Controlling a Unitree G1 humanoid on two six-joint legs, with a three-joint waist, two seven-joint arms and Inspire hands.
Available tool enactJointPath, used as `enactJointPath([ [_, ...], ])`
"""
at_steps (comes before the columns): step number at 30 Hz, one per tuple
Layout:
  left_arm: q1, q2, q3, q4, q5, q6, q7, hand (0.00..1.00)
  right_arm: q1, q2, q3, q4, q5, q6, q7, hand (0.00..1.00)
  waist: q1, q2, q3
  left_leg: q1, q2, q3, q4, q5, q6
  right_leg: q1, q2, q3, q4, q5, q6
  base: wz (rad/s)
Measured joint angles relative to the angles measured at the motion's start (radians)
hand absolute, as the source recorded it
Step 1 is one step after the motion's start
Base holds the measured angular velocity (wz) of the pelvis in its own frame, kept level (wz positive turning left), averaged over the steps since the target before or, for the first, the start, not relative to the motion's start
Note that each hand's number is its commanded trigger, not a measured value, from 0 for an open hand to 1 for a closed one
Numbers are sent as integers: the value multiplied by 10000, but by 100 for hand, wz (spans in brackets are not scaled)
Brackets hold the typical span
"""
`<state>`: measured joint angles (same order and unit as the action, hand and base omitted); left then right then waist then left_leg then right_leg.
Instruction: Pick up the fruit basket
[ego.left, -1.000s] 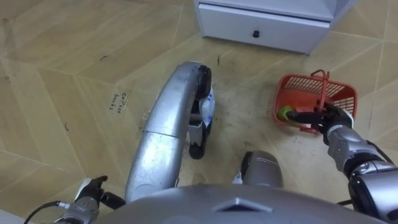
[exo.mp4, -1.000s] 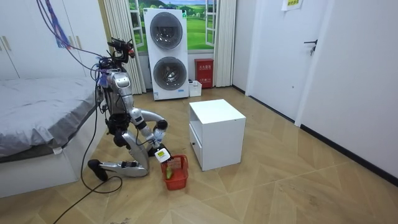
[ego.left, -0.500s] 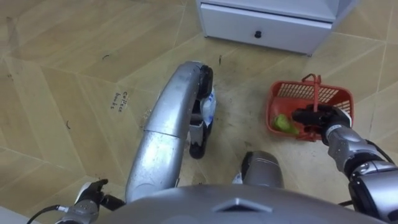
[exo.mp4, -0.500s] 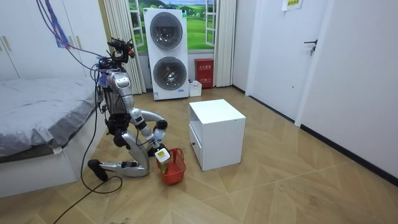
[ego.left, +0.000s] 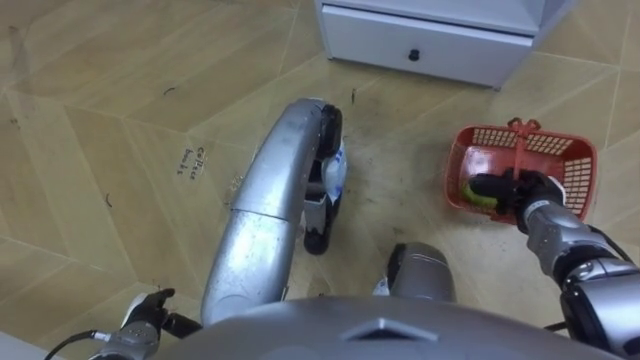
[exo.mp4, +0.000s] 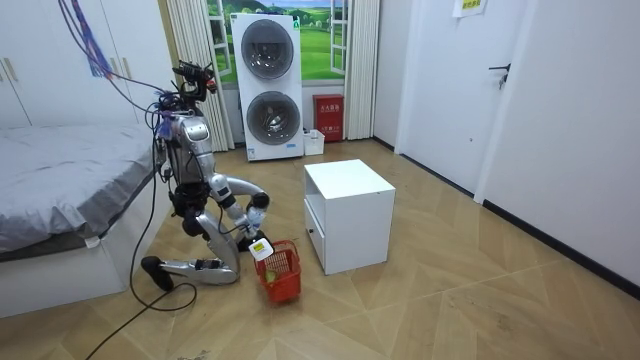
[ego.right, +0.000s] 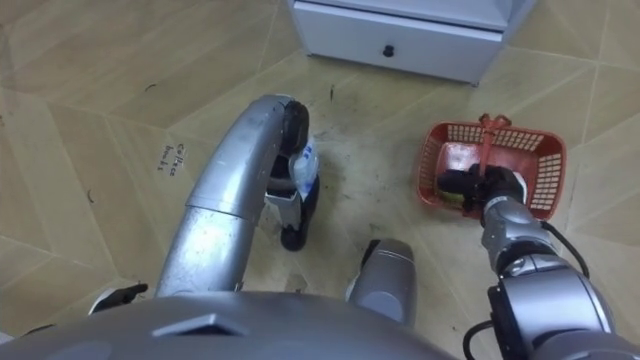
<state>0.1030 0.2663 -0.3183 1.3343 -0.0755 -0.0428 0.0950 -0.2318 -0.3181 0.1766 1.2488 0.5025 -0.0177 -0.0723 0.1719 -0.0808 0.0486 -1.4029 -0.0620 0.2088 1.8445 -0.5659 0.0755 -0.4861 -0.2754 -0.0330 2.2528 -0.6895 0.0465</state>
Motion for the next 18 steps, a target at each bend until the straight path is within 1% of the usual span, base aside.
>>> enactJointPath([
  [3, 0, 0, 6, -14, -11, -1, 4, 0, -11, -2, -2, -9, -2, 0, 5, 100, -8, -34, -3, 1, -18, -3, 9, 0, 2, 21, -13, 29, -2, -1, -3, 0],
  [5, -20, 0, 19, -13, -24, 1, 11, 0, -9, -4, -17, -27, 43, 0, 4, 100, -68, -39, 1, 51, -85, -73, 43, 0, 2, 157, 20, -25, -37, -1, -4, 5],
  [6, -48, -1, 16, -22, -26, 2, 22, 0, -12, -10, -17, -78, 116, 0, -5, 100, -90, -44, 3, 105, -169, -121, 74, -2, 4, 255, 55, -18, -51, -4, -12, -4],
  [7, -114, -1, 19, -45, -27, 2, 24, 0, -12, -15, -17, -262, 288, 5, -36, 100, -89, -61, 12, 122, -197, -257, 151, -17, -22, 317, 155, -11, -36, -8, -20, -9],
  [8, -194, 2, 23, -51, -25, 10, 30, 0, -1, -15, -13, -412, 326, 12, -51, 100, -97, -98, 27, 123, -198, -305, 181, -25, -46, 337, 192, -7, -23, -15, -34, -14],
  [9, -269, 5, 64, -72, -12, 15, 32, 0, 2, -14, -15, -728, 340, 16, -61, 100, -127, -159, 19, 150, -200, -331, 203, -25, -58, 376, 213, 15, 1, -24, -57, -8],
  [10, -373, 5, 141, -69, 7, 12, 32, 0, -3, -14, -19, -1014, 337, 15, -101, 100, -180, -238, 42, 227, -209, -334, 219, -28, -52, 475, 212, 10, -1, -33, -78, -5],
  [11, -505, 14, 289, -72, 5, -7, 36, 0, -26, -13, -19, -1309, 338, 19, -123, 100, -229, -356, 56, 288, -212, -334, 239, -40, -28, 561, 210, 6, -8, -31, -83, 0],
  [13, -711, 22, 425, -54, 5, -14, 42, 0, -148, -17, -28, -1741, 230, 26, -202, 100, -276, -435, 32, 312, -197, -400, 330, -82, 24, 648, 287, -12, -18, -28, -84, -4],
  [14, -822, 29, 443, -50, 5, -12, 54, 0, -227, -15, -28, -1857, 140, 26, -237, 100, -313, -452, 37, 318, -194, -436, 370, -105, 33, 668, 329, -5, -20, -29, -86, -8],
  [15, -1030, 25, 473, -39, -7, -11, 96, 0, -286, -17, -30, -2173, 6, 21, -345, 100, -383, -512, 45, 372, -202, -454, 412, -148, 65, 735, 341, 18, -33, -31, -92, -7],
  [16, -1175, 23, 513, -44, -7, -12, 110, 0, -304, -19, -36, -2479, -4, 20, -387, 100, -444, -526, 41, 478, -206, -457, 464, -211, 145, 889, 343, 17, -93, -31, -92, -8],
  [17, -1231, 20, 632, -87, -10, -19, 113, 0, -308, -19, -37, -2630, -25, 24, -394, 100, -465, -525, 40, 543, -206, -457, 492, -265, 170, 964, 341, 28, -123, -30, -90, -6],
  [18, -1404, 29, 879, -89, -15, -20, 160, 0, -314, -6, -36, -2994, -191, 31, -461, 100, -553, -515, 39, 656, -208, -463, 528, -338, 230, 1113, 355, 21, -213, -24, -77, -4],
])
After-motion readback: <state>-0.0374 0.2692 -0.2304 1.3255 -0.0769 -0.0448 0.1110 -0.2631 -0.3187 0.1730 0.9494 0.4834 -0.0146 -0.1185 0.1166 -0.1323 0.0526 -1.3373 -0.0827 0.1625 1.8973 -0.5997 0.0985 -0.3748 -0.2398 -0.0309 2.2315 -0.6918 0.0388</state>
